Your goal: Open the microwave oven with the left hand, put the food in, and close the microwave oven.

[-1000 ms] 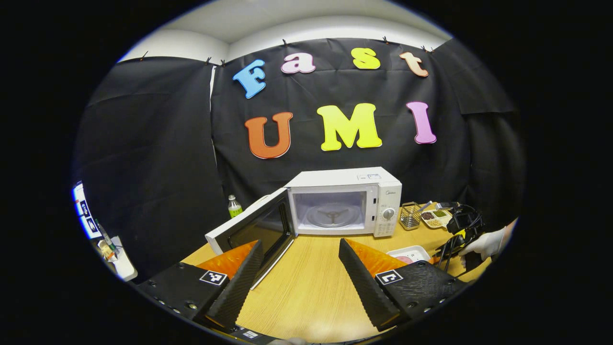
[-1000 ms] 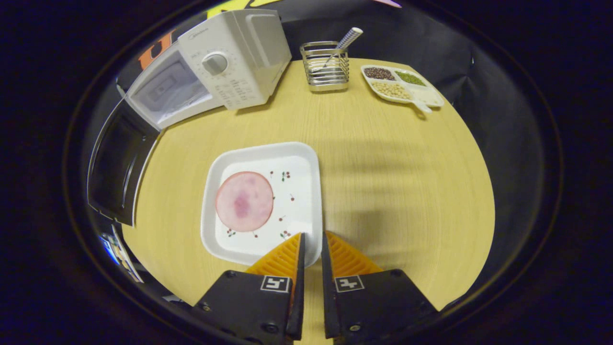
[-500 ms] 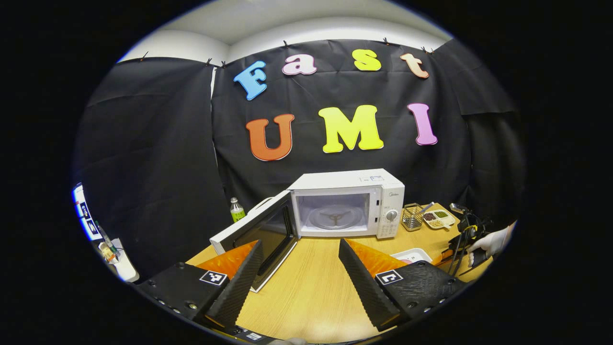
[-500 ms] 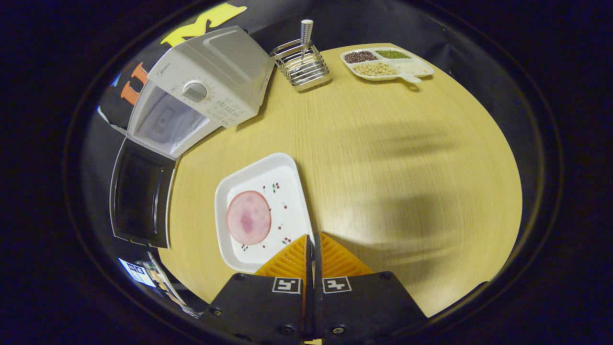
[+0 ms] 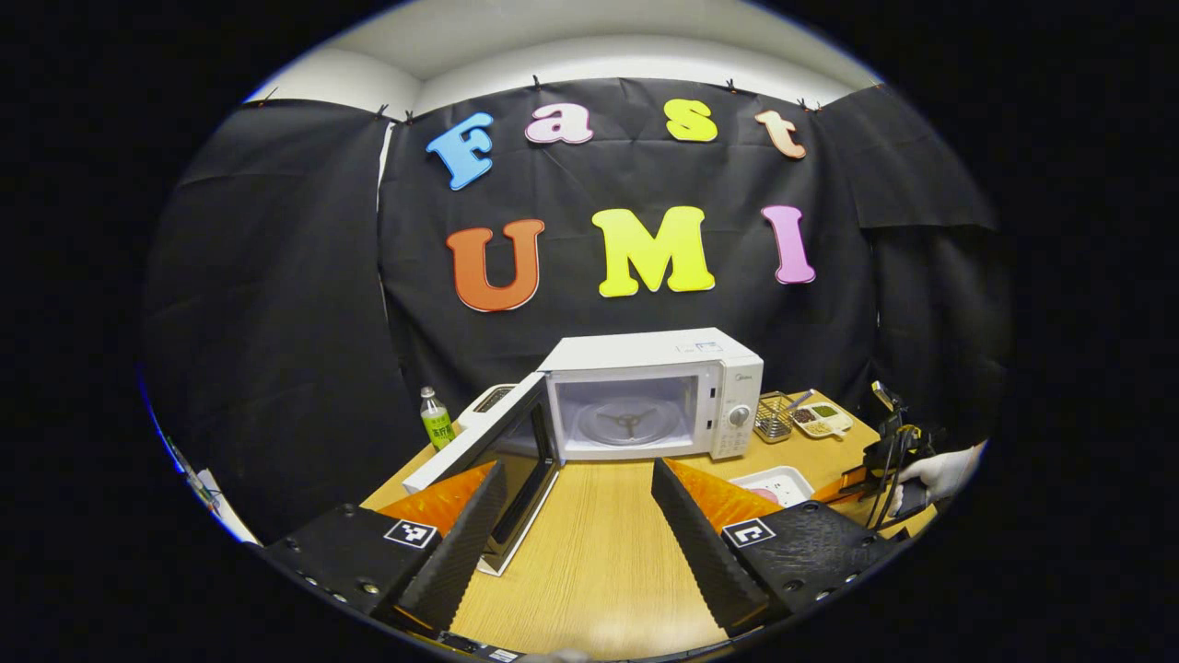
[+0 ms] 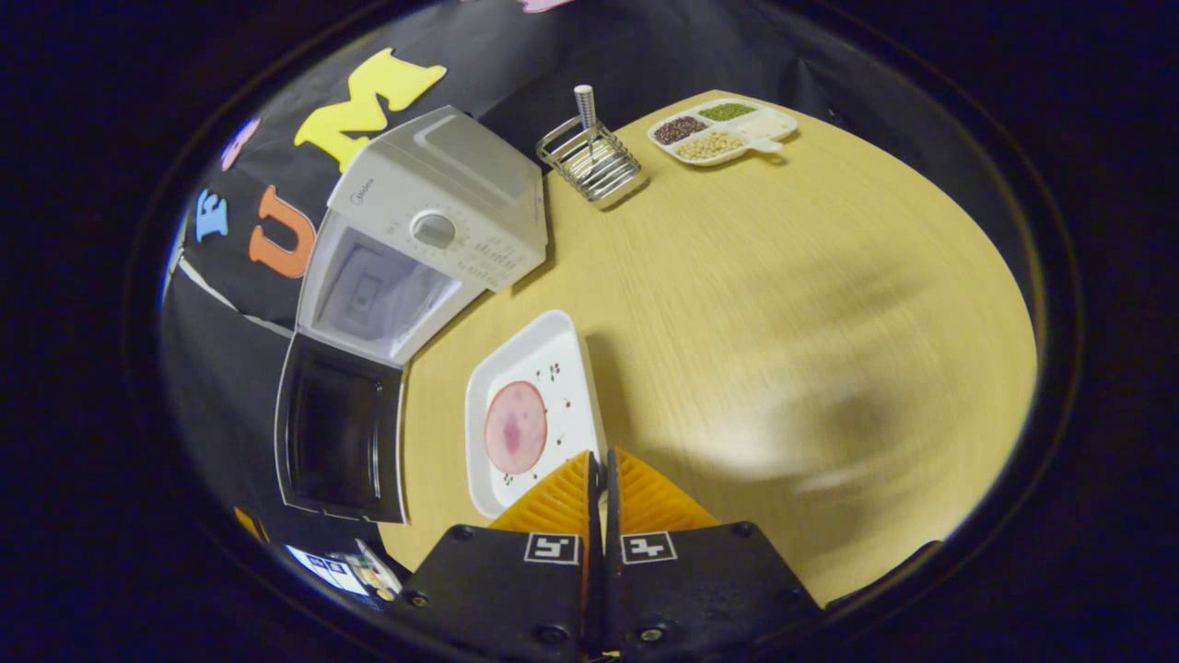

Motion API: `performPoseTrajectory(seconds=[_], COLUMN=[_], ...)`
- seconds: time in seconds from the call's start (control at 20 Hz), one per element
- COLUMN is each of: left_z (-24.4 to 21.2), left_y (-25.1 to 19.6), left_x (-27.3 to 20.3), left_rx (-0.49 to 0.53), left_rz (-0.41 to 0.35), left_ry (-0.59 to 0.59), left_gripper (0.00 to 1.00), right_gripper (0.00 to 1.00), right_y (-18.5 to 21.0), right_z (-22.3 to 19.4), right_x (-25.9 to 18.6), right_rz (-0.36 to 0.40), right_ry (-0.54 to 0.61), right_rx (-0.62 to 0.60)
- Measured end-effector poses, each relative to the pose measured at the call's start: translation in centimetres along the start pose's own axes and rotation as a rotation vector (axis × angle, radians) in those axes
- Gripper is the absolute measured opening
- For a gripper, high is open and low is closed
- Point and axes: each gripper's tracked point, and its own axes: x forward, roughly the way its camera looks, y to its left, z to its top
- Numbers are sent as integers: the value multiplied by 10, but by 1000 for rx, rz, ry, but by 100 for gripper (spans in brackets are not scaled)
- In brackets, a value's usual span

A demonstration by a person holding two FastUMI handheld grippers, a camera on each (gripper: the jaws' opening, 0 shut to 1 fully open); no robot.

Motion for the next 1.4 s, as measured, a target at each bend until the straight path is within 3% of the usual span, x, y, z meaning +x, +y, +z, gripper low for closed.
performPoseTrajectory(seconds=[0.15, 0.5, 0.7, 1.05, 1.4], left_z=[3, 8, 0, -17, -43], left_y=[10, 12, 15, 28, 43], left_x=[1, 8, 13, 15, 24], left_rx=[13, 49, 67, 43, 27], left_rz=[-22, -78, -85, -84, -64], left_ry=[-8, -8, 4, 19, 69], left_gripper=[96, 96, 96, 96, 96], right_gripper=[4, 4, 3, 4, 0], right_y=[37, 159, 208, 262, 275], right_z=[-7, -16, -5, 10, 33], right_x=[2, 36, 60, 110, 169], right_rz=[32, 190, 205, 194, 171], right_ry=[-64, -175, -288, -404, -453], right_rx=[40, 108, 150, 315, 415])
